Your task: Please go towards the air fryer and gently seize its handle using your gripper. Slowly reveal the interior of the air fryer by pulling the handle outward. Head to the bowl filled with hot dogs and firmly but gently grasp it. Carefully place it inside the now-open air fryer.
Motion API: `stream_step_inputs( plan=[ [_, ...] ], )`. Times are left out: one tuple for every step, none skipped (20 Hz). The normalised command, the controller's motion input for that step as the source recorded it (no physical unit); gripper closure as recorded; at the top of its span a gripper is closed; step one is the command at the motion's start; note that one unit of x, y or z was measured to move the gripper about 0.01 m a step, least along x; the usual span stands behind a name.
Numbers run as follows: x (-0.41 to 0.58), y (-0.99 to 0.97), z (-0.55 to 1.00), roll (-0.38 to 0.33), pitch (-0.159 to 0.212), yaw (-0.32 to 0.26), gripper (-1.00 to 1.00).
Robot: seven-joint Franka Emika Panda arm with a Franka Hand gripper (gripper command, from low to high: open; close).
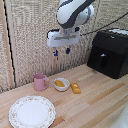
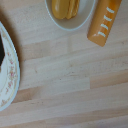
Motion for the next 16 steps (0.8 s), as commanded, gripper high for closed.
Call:
stream_step_inputs(
  plan=[
    [0.0, 0.0, 0.0, -0.027, 0.0, -0.375, -1.0],
    [0.017, -0.01, 0.0, -0.014, 0.0, -0.375, -1.0],
    [0.017, -0.01, 0.0, -0.014, 0.0, -0.375, -1.0],
    [0.023, -0.01, 0.0, -0.019, 0.0, -0.375, -1.0],
    [0.026, -0.01, 0.0, -0.021, 0.0, -0.375, -1.0],
    [0.023, -0.01, 0.0, -0.021, 0.0, -0.375, -1.0],
    [0.023, -0.01, 0.0, -0.021, 0.0, -0.375, -1.0],
    [0.026, -0.01, 0.0, -0.023, 0.0, -0.375, -1.0],
    [0.026, -0.01, 0.0, -0.021, 0.0, -0.375, -1.0],
    [0.023, -0.01, 0.0, -0.031, 0.0, -0.375, -1.0],
    [0.031, -0.02, 0.0, -0.052, 0.0, -0.375, -1.0],
    [0.051, -0.02, 0.0, -0.08, 0.0, -0.375, -1.0],
    [0.057, -0.02, 0.0, -0.12, 0.0, -0.375, -1.0],
    [0.057, -0.03, 0.0, -0.152, 0.0, -0.361, -1.0],
    [0.046, -0.04, 0.0, -0.184, 0.0, -0.341, -1.0],
    [0.051, -0.04, 0.0, -0.215, 0.002, -0.321, -1.0]
  ],
)
